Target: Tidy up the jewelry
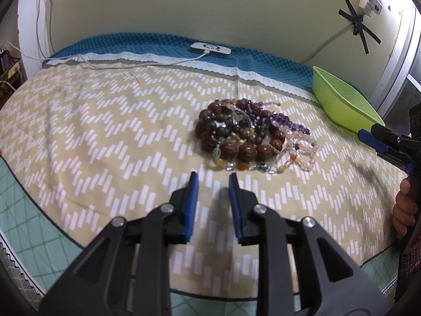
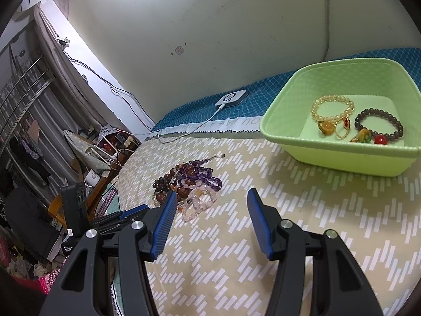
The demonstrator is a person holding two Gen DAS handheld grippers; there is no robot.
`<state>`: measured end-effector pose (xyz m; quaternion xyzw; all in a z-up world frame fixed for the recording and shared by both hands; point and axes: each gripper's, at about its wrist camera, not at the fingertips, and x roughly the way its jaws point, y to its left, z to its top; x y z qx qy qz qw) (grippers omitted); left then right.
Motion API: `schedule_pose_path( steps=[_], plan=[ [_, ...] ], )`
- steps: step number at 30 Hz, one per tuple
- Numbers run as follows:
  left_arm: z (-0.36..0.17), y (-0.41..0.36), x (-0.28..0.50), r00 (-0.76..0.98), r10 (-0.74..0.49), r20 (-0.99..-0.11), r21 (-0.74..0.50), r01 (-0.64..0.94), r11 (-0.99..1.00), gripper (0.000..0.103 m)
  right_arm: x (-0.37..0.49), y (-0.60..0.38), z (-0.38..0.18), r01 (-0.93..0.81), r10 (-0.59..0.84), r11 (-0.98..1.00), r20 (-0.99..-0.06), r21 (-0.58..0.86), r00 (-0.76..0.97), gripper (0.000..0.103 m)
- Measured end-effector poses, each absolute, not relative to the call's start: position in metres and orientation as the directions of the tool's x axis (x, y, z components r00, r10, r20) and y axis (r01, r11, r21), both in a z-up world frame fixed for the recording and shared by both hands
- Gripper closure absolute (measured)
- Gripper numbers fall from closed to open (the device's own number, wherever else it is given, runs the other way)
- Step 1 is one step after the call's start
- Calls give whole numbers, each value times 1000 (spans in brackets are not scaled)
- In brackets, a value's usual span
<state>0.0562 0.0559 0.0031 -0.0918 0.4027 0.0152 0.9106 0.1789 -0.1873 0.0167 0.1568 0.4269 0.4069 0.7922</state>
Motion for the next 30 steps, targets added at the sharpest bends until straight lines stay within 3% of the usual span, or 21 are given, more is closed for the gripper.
schedule_pose_path(
  steps=[30],
  plan=[
    [3,54,56,679,-37,-733,-145,-103,984,80,186,-191,6,-455,782,618,-560,641,275,68]
  ],
)
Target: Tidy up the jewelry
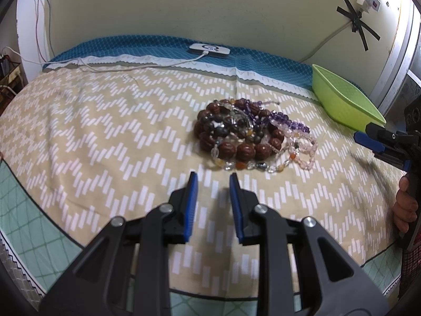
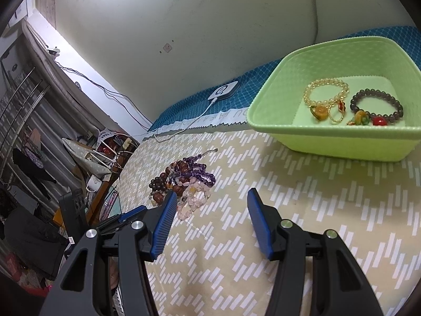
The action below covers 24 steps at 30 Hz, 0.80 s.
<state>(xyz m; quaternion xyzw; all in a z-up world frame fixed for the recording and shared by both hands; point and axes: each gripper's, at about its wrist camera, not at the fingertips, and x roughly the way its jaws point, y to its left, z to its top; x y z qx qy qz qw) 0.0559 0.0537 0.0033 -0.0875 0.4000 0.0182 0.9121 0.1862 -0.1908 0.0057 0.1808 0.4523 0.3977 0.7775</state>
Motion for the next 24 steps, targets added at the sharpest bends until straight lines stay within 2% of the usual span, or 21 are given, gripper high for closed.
schedule_pose_path(
  steps=[6,12,14,18,20,23,24],
  plan=[
    [5,51,53,682,-2,-731,-108,-113,988,80,185,-189,7,-470,773,627,-570,621,280,68],
    [12,42,48,697,90,-711,-15,-143,990,78,185,-187,8,-481,765,635,-578,604,284,68],
    [14,39,45,707,122,-696,15,-156,988,60,185,-188,7,-482,764,636,-578,603,286,68],
    [24,31,33,753,181,-632,80,-169,982,49,186,-189,7,-481,763,637,-580,602,285,68],
    [28,26,28,771,192,-608,106,-162,981,31,186,-189,7,-482,763,637,-580,602,284,68],
    [32,18,25,787,213,-580,142,-160,977,16,186,-189,7,-485,763,637,-580,599,285,68],
    [33,16,23,791,215,-573,150,-157,976,15,186,-189,7,-486,762,638,-581,598,286,68]
  ],
)
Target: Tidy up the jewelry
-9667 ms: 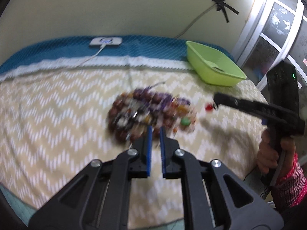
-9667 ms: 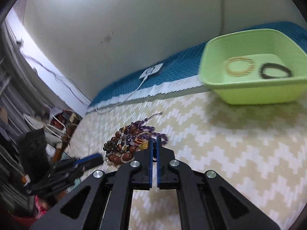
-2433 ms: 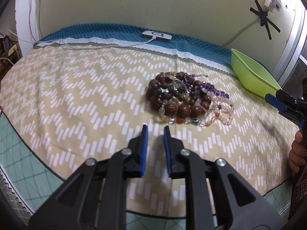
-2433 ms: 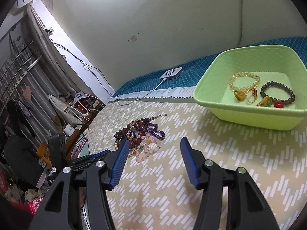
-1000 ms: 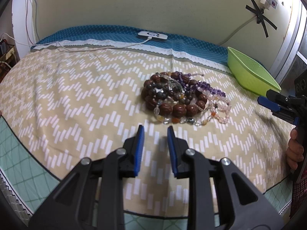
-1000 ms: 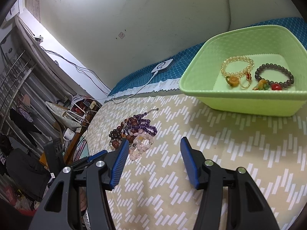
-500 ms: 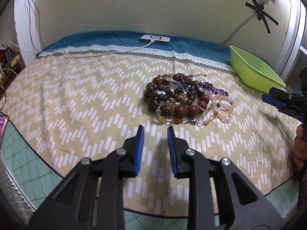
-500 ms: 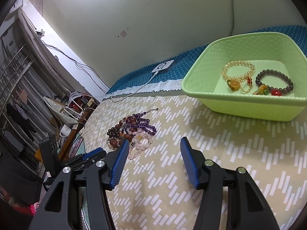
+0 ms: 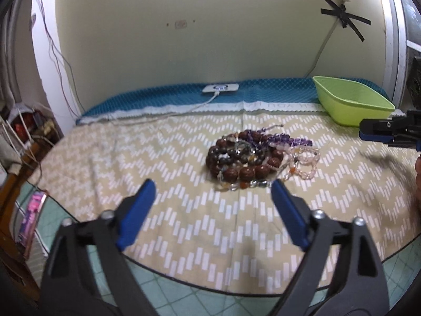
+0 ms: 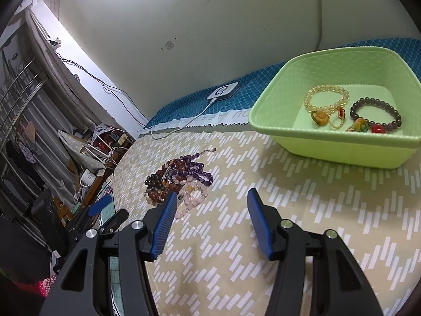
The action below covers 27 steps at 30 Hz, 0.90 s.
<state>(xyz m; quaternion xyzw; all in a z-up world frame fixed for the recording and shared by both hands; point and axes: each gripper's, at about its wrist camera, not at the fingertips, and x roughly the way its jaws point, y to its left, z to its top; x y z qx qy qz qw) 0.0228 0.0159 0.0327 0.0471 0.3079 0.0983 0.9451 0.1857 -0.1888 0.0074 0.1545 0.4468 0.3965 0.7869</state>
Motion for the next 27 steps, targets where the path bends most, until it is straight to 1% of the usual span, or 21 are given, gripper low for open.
schedule_pose_path(
  steps=[3,6,7,9,11,12,14,15,16,17,18,20,24,25,26,27],
  plan=[
    [34,12,20,796,203,-569,161,-134,978,12,185,-188,8,-492,761,638,-581,593,287,68],
    [30,13,28,776,168,-608,134,-108,985,12,185,-187,9,-502,757,641,-586,581,288,68],
    [28,19,31,762,135,-633,101,-91,991,12,183,-185,11,-513,754,642,-589,570,290,68],
    [25,33,36,737,93,-669,50,-80,996,17,178,-179,14,-543,749,642,-594,541,294,68],
    [25,52,39,713,56,-699,-12,-90,996,30,174,-175,16,-569,740,646,-600,509,304,69],
    [25,63,40,702,25,-712,-58,-94,994,32,173,-173,15,-575,734,650,-607,498,305,70],
    [26,79,42,692,-24,-722,-125,-96,987,41,174,-171,14,-579,740,640,-608,506,287,81],
    [27,87,44,689,-47,-723,-156,-97,983,43,175,-170,14,-575,740,640,-608,509,286,84],
    [29,94,46,688,-66,-723,-180,-96,979,48,177,-170,13,-565,735,647,-614,512,286,90],
    [31,99,49,686,-89,-722,-205,-90,975,50,178,-169,14,-557,734,648,-620,519,277,95],
    [33,102,52,686,-108,-720,-224,-82,971,50,180,-168,15,-554,739,642,-619,530,265,96],
    [36,108,61,676,-170,-717,-276,-52,960,50,182,-161,21,-562,754,623,-609,543,247,96],
    [30,107,88,637,-273,-721,-368,-19,930,50,193,-129,35,-606,739,629,-617,488,271,96],
    [27,103,94,628,-285,-724,-376,-13,927,50,198,-115,35,-618,736,625,-624,477,263,94],
    [24,99,99,622,-287,-729,-371,-7,928,50,203,-103,34,-634,735,615,-632,469,245,88],
    [21,94,104,617,-279,-735,-358,-4,934,50,206,-91,31,-651,725,611,-648,451,232,85]
  ],
)
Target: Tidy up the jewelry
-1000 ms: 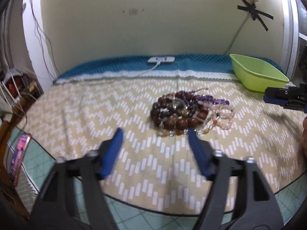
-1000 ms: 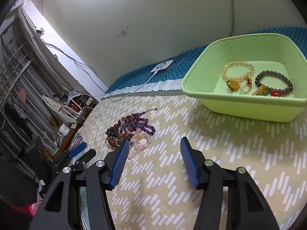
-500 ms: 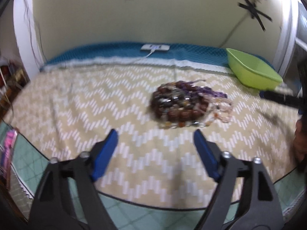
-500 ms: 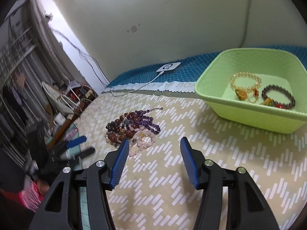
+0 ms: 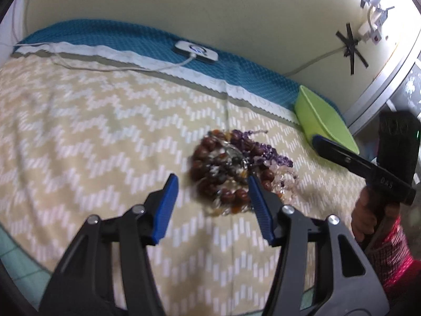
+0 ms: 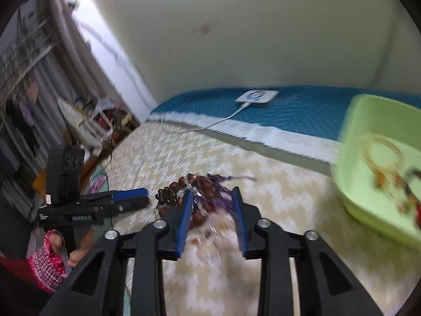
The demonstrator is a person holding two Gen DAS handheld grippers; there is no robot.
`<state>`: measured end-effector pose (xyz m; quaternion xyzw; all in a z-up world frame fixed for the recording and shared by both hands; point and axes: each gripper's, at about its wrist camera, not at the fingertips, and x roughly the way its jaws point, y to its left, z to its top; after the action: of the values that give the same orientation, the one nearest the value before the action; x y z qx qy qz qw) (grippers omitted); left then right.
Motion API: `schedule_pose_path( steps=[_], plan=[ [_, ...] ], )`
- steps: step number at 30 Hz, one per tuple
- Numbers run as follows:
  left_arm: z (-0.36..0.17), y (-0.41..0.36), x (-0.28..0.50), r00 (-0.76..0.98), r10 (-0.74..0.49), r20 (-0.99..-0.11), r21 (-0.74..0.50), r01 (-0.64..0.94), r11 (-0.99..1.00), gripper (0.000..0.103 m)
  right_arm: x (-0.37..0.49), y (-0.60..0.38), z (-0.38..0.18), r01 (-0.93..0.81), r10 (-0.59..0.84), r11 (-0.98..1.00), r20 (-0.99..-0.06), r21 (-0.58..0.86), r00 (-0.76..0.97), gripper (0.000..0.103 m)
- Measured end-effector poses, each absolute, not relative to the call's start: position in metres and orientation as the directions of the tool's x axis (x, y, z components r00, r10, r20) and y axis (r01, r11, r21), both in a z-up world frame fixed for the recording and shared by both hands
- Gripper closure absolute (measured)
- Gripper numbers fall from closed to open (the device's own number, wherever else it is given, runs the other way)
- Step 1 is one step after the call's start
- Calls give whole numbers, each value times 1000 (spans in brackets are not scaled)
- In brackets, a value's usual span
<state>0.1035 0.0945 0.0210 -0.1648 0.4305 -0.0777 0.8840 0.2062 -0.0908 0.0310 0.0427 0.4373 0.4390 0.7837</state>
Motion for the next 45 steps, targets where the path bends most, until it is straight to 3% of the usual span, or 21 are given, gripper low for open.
schedule_pose_path(
  steps=[2,4,6,8,19,24,25,26,28,31,33,37,39,41,45],
  plan=[
    [15,88,109,605,-274,-748,-344,-1,939,55,209,-65,23,-682,685,616,-696,393,217,81],
    [11,84,111,599,-267,-755,-330,4,944,76,208,-50,15,-708,669,600,-719,372,188,80],
    [11,86,109,613,-254,-748,-316,7,949,85,205,-42,6,-726,639,593,-752,347,162,81],
    [14,92,105,630,-255,-734,-327,1,945,103,202,-42,0,-738,598,610,-778,289,190,103],
    [41,133,73,689,-223,-689,-345,-42,938,103,159,-99,38,-699,717,570,-677,433,166,103],
    [46,107,66,673,-274,-686,-329,49,943,92,128,-130,45,-691,758,538,-636,482,146,103],
    [46,101,65,666,-286,-688,-324,70,943,88,119,-134,42,-692,759,523,-641,498,114,101],
    [45,95,64,661,-293,-691,-318,85,944,85,113,-136,40,-697,748,526,-655,488,107,87],
    [44,83,63,653,-302,-695,-306,112,946,84,105,-140,37,-712,714,552,-687,434,135,73],
    [43,76,61,643,-323,-694,-321,125,939,84,109,-142,38,-693,678,614,-702,378,218,73],
    [42,71,58,640,-324,-696,-319,129,939,84,117,-139,39,-675,671,636,-701,375,243,73],
    [40,69,50,635,-322,-702,-314,129,940,84,133,-116,28,-674,633,655,-735,342,242,82],
    [39,69,47,633,-317,-706,-312,125,942,84,140,-107,21,-666,620,667,-745,335,246,89],
    [37,71,45,629,-315,-711,-315,116,942,84,149,-98,11,-656,604,676,-762,335,233,103],
    [38,73,41,631,-310,-711,-313,111,943,84,165,-102,6,-603,638,677,-745,422,194,103]
  ],
)
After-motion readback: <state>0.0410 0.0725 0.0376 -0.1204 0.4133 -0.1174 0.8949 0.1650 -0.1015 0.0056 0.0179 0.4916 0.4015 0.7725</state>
